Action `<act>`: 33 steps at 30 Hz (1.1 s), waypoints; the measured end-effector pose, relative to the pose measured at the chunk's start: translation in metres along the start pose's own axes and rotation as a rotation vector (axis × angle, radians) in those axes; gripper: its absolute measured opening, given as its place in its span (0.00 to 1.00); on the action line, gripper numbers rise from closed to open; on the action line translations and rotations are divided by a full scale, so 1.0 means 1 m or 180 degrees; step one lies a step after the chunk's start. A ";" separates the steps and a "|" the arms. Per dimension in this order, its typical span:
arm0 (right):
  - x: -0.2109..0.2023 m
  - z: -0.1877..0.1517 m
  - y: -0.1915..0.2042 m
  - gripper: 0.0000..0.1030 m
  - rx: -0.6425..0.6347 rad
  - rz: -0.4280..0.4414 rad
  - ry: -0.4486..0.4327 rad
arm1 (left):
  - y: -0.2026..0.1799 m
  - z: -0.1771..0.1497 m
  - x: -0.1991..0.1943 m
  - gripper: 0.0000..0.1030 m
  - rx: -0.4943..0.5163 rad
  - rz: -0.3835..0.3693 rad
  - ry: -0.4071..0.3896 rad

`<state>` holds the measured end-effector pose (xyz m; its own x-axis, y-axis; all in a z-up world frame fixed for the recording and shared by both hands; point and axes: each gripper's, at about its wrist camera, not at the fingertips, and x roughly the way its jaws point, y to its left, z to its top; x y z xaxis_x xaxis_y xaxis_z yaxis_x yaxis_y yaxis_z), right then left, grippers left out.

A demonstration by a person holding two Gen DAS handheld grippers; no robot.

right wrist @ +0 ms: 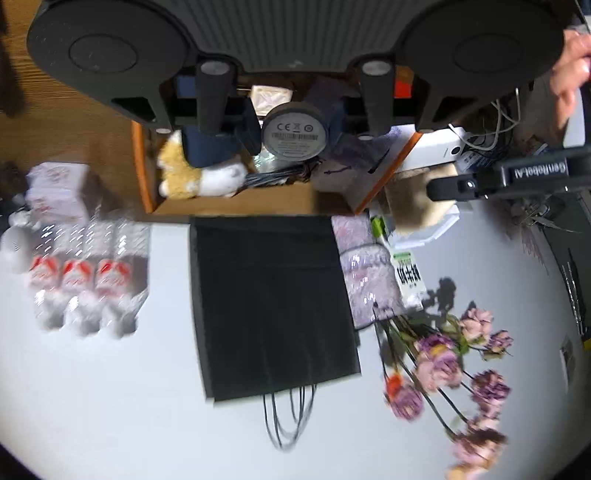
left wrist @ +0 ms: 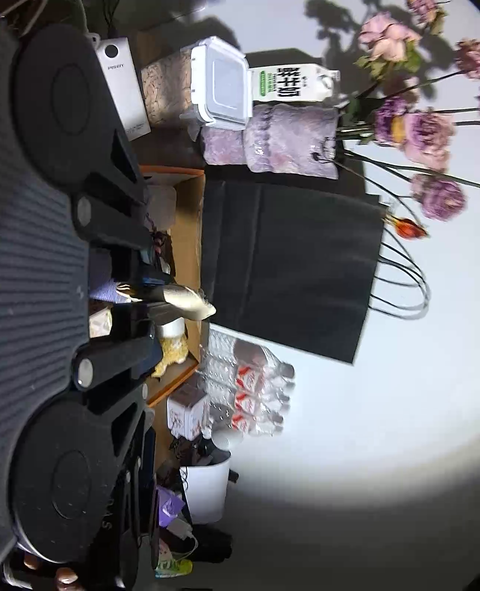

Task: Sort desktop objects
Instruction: 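Carry the cloth and lid into the cardboard box and open both tools, then withdraw both open tools from the box back over the table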

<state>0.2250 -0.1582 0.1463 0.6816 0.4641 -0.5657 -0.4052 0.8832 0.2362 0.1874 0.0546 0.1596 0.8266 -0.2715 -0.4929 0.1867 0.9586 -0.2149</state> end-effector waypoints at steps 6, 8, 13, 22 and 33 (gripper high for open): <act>0.079 0.003 0.001 0.37 0.0094 0.0187 0.0570 | 0.030 -0.016 0.059 0.09 0.0051 0.0296 0.0662; 0.107 -0.002 0.004 0.37 0.0087 0.0136 0.0757 | 0.044 -0.028 0.078 0.09 -0.0018 0.0375 0.0877; 0.149 -0.014 0.007 0.38 0.0102 0.0017 0.1071 | 0.060 -0.044 0.109 0.17 0.0053 0.0418 0.1195; 0.116 0.012 0.003 0.51 0.0127 -0.0110 0.0765 | 0.040 -0.001 0.084 0.81 0.0265 0.0442 0.0748; 0.028 -0.054 0.014 0.76 -0.0306 -0.0961 0.0057 | 0.007 -0.054 0.022 1.00 0.0269 0.0698 0.0358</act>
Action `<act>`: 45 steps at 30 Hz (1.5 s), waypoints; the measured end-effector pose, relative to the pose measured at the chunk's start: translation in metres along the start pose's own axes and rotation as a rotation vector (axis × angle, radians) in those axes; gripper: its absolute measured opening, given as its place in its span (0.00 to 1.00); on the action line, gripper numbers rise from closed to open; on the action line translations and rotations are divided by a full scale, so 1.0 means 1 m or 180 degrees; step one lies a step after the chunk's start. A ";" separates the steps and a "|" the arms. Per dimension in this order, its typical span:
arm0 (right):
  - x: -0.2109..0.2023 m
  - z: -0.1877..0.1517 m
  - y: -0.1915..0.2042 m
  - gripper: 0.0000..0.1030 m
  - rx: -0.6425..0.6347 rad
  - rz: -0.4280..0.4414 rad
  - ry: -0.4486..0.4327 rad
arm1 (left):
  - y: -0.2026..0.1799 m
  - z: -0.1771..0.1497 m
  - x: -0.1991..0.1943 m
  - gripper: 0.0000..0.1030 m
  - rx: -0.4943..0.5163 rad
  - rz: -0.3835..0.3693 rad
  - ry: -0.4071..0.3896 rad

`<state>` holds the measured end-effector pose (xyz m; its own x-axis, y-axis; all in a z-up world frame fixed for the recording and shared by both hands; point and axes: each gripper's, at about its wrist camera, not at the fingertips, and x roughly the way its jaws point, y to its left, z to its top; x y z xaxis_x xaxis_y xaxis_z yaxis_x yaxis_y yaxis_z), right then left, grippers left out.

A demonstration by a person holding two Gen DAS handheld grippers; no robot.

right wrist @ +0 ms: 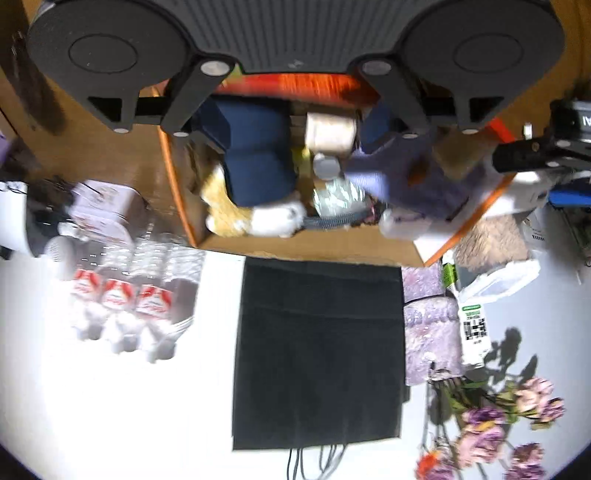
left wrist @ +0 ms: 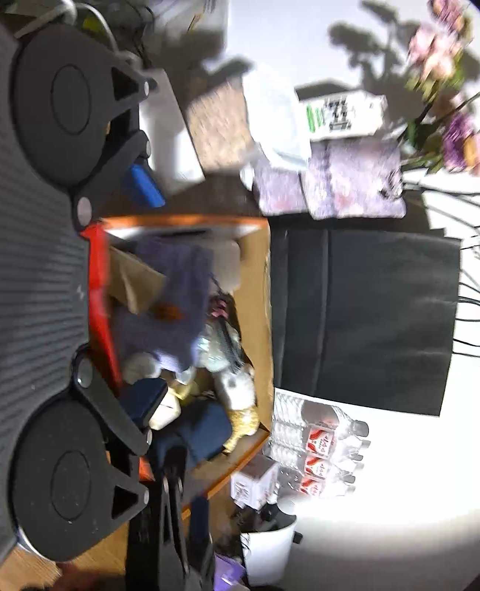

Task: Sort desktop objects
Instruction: 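Withdraw both open tools from the box back over the table, then grasp the small white round piece on the table with the left tool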

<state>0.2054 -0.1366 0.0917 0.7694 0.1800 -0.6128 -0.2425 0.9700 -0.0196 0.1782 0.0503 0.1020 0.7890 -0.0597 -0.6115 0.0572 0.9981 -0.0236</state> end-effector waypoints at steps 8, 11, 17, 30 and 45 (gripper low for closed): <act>-0.061 -0.099 -0.003 0.80 0.0052 -0.0034 -0.0141 | -0.031 -0.092 -0.067 1.00 -0.0039 -0.0027 -0.0313; -0.081 -0.132 -0.002 0.80 0.0076 0.0051 -0.0127 | -0.039 -0.123 -0.083 1.00 -0.0021 -0.0012 -0.0338; -0.116 -0.176 -0.005 0.80 0.0184 0.0099 -0.0169 | -0.044 -0.171 -0.106 1.00 -0.0139 -0.0036 -0.0250; -0.149 -0.213 0.013 0.84 -0.0033 0.0138 -0.0170 | -0.054 -0.213 -0.133 1.00 -0.0149 0.0153 -0.0208; -0.150 -0.207 0.007 0.85 -0.0036 0.0223 -0.0126 | -0.057 -0.205 -0.130 1.00 -0.0200 -0.0021 -0.0122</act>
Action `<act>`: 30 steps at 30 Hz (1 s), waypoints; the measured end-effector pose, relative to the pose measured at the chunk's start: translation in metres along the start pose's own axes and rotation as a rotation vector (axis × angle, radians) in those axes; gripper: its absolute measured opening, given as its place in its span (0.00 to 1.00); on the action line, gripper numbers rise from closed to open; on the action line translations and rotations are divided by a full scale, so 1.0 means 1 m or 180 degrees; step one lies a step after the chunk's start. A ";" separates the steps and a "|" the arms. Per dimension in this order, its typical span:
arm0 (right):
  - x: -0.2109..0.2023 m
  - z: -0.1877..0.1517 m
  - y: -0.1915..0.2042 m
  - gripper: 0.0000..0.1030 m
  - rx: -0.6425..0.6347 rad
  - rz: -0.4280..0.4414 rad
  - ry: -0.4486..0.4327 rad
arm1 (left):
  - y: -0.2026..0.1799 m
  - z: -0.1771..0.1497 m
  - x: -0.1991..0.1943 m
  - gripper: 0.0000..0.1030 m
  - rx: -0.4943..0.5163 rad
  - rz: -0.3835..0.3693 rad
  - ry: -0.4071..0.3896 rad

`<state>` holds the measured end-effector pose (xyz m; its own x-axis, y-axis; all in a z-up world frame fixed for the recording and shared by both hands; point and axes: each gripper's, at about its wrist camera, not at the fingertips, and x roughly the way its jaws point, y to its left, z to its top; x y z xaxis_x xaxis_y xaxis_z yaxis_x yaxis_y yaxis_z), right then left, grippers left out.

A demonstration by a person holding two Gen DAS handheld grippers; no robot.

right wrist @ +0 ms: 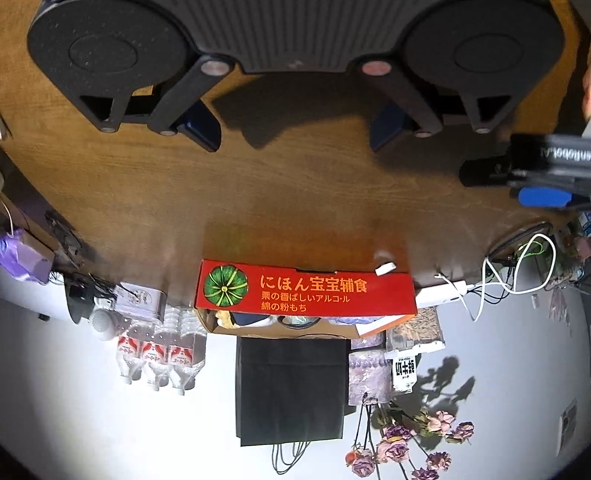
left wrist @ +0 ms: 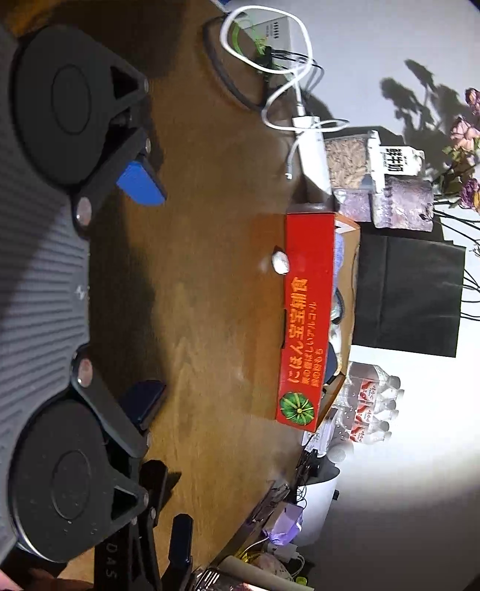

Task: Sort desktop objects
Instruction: 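Grasp the small white round piece on the table with the left tool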

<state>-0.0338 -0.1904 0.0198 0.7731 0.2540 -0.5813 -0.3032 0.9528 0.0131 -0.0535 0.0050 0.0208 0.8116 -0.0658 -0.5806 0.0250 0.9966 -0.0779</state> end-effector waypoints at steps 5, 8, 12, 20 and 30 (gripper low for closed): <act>0.030 0.025 -0.017 0.85 0.0019 -0.0057 0.0047 | 0.003 0.026 0.030 0.98 0.0059 -0.0003 0.0025; 0.050 0.044 -0.024 0.85 0.0037 -0.0016 0.0034 | 0.006 0.043 0.051 0.98 0.0116 -0.0055 -0.0022; 0.081 0.064 -0.030 0.83 -0.0007 0.0064 0.0050 | 0.016 0.067 0.089 0.88 0.0110 -0.0131 0.0018; 0.140 0.097 -0.021 0.80 -0.0100 0.0248 0.0132 | 0.035 0.102 0.147 0.70 -0.0064 -0.0311 0.0115; 0.170 0.104 -0.017 0.26 -0.0078 0.0214 0.0201 | 0.029 0.104 0.167 0.01 0.0049 -0.0307 0.0292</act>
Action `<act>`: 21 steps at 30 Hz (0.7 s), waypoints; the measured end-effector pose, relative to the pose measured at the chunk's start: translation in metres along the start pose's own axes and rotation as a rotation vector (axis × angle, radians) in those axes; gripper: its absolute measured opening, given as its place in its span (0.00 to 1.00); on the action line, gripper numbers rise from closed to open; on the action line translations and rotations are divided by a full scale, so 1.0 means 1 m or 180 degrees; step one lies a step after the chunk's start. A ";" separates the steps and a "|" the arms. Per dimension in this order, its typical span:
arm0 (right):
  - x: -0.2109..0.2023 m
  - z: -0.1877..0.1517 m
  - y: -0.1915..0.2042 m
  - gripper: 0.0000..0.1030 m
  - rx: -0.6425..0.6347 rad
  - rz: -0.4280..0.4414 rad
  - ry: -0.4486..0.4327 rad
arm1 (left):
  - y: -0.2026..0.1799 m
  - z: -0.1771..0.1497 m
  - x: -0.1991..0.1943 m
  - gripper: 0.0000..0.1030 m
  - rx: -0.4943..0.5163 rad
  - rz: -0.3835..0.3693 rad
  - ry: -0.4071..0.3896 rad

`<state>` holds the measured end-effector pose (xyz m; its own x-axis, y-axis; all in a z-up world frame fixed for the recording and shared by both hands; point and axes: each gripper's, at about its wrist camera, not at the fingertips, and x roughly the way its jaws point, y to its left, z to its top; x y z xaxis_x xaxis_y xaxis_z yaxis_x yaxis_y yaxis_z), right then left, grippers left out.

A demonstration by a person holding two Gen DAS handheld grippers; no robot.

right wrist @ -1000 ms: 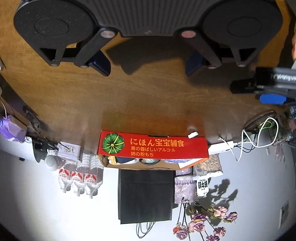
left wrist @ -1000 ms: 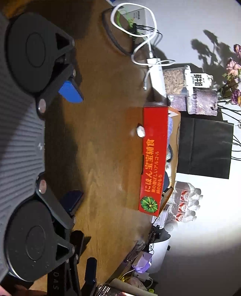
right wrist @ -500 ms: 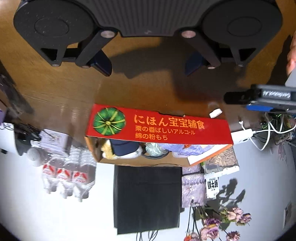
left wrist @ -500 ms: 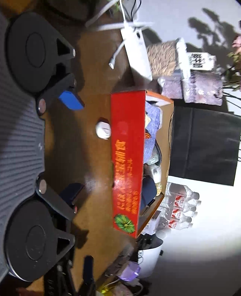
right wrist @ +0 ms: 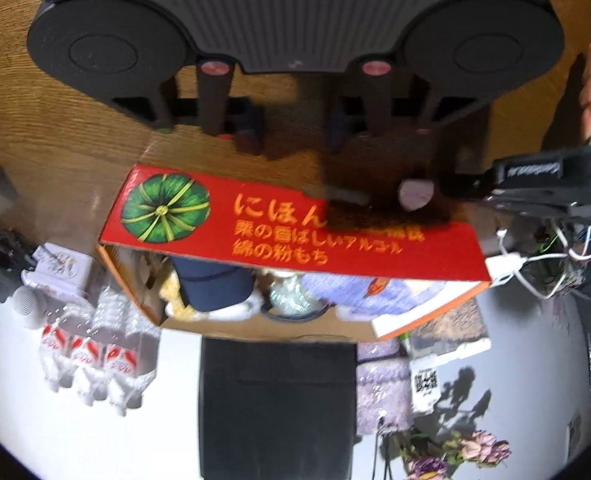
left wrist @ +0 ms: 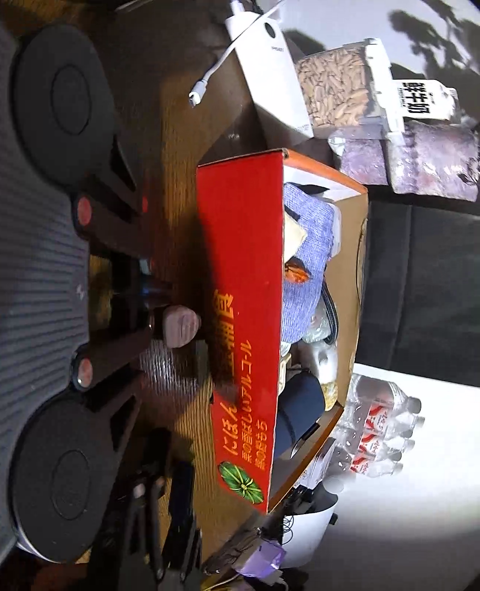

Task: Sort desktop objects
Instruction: 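Grasp the small white round piece on the table with the left tool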

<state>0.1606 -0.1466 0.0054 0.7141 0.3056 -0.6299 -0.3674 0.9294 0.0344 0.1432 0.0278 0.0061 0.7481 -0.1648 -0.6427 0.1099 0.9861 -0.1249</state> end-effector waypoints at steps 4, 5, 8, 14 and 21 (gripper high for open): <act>-0.007 0.000 -0.003 0.11 0.0097 0.0084 -0.0042 | -0.011 -0.003 -0.008 0.01 0.0068 -0.0006 -0.0071; -0.010 -0.001 -0.004 0.12 0.0102 0.0082 -0.0065 | -0.014 -0.005 -0.011 0.01 0.0080 0.0001 -0.0088; -0.020 -0.004 -0.007 0.15 0.0134 0.0079 -0.0126 | -0.016 -0.010 -0.015 0.09 0.0088 0.0040 -0.0149; -0.024 -0.009 -0.013 0.40 0.0204 0.0067 -0.0139 | -0.018 -0.004 -0.008 0.63 0.0145 0.0169 -0.0287; -0.020 -0.011 -0.018 0.40 0.0230 0.0044 -0.0136 | -0.034 0.007 0.024 0.49 0.0404 0.0210 -0.0064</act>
<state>0.1458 -0.1714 0.0089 0.7345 0.3256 -0.5954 -0.3345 0.9371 0.0999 0.1624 -0.0091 0.0004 0.7692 -0.1004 -0.6310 0.1411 0.9899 0.0144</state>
